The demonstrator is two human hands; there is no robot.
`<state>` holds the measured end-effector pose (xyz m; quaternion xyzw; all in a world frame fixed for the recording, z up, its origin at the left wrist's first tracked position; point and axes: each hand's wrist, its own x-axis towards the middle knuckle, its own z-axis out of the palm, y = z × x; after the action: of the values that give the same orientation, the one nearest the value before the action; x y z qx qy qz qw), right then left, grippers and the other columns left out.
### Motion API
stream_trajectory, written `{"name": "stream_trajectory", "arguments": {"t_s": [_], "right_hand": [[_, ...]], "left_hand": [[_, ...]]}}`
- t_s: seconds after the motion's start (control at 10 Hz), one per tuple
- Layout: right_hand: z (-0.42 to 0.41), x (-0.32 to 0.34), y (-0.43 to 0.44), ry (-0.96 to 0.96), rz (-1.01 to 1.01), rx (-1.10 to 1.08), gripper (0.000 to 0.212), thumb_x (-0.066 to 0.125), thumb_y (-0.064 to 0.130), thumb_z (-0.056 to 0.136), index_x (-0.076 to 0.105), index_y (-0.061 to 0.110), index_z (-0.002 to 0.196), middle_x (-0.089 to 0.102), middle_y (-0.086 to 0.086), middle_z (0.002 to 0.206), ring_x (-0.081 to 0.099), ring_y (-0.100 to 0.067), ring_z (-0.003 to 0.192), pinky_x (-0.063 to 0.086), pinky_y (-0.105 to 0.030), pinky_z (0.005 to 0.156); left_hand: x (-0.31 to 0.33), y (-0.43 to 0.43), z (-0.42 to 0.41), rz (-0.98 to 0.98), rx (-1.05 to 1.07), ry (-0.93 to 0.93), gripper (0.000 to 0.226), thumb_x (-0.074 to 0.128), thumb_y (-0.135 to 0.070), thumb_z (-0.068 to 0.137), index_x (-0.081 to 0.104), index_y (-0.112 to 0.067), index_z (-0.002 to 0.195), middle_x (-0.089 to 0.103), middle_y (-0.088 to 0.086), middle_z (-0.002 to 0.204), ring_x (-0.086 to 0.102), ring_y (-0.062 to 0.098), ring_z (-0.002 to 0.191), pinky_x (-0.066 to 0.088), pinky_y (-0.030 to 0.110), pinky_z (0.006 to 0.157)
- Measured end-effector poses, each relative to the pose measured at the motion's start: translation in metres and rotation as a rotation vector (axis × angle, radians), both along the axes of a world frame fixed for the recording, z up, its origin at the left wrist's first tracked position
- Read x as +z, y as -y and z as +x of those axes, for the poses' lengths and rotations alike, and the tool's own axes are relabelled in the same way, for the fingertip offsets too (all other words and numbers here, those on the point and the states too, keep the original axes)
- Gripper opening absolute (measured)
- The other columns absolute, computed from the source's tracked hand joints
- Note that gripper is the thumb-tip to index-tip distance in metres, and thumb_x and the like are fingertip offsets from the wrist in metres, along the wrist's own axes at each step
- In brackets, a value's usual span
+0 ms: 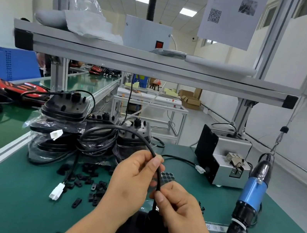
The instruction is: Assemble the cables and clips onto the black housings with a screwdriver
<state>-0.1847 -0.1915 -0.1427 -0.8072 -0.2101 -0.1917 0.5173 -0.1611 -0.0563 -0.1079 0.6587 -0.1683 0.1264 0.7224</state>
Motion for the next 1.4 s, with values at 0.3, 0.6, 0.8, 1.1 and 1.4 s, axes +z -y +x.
{"name": "stream_trajectory", "arguments": {"t_s": [0.3,0.6,0.8,1.1,1.4], "right_hand": [[-0.001,0.002,0.006,-0.141,0.095,0.058,0.029,0.063,0.037,0.089,0.073,0.015,0.072,0.061,0.009,0.082,0.056,-0.002,0.071,0.044,-0.016,0.069],[-0.018,0.007,0.006,-0.302,-0.086,-0.062,0.014,0.066,0.023,0.089,0.074,0.034,0.09,0.071,0.025,0.086,0.063,0.009,0.079,0.044,-0.005,0.071],[-0.021,-0.003,-0.01,-0.224,-0.048,-0.028,0.016,0.076,0.02,0.08,0.073,0.035,0.085,0.071,0.018,0.086,0.066,0.001,0.084,0.049,-0.014,0.077],[-0.013,-0.004,-0.011,-0.184,-0.124,0.001,0.021,0.073,0.023,0.08,0.072,0.041,0.07,0.069,0.019,0.083,0.065,0.001,0.085,0.049,-0.013,0.078],[0.004,0.031,0.005,-0.39,-0.197,0.065,0.008,0.071,0.036,0.083,0.078,0.032,0.082,0.074,0.011,0.079,0.064,0.005,0.073,0.049,-0.013,0.069]], "left_hand": [[-0.005,-0.01,-0.002,-0.048,0.02,-0.041,0.025,0.05,-0.021,0.096,0.066,-0.023,0.078,0.07,-0.006,0.077,0.063,0.003,0.068,0.05,0.019,0.06],[-0.032,-0.063,-0.013,0.086,-0.027,-0.5,0.012,0.057,-0.029,0.093,0.062,-0.019,0.096,0.076,-0.002,0.092,0.069,0.012,0.096,0.047,0.034,0.082],[-0.044,-0.057,-0.017,0.041,0.021,-0.584,0.011,0.05,-0.022,0.098,0.056,-0.015,0.094,0.076,0.005,0.089,0.069,0.012,0.091,0.048,0.032,0.074],[-0.037,-0.086,-0.058,0.923,0.204,-0.303,0.048,0.055,-0.069,0.077,0.053,-0.028,0.052,0.053,-0.013,0.051,0.054,-0.005,0.053,0.045,0.011,0.064],[-0.013,-0.058,-0.038,1.212,0.12,0.285,0.037,0.029,-0.053,0.097,0.049,-0.043,0.127,0.05,-0.024,0.128,0.037,-0.007,0.119,0.019,-0.005,0.081]]}}
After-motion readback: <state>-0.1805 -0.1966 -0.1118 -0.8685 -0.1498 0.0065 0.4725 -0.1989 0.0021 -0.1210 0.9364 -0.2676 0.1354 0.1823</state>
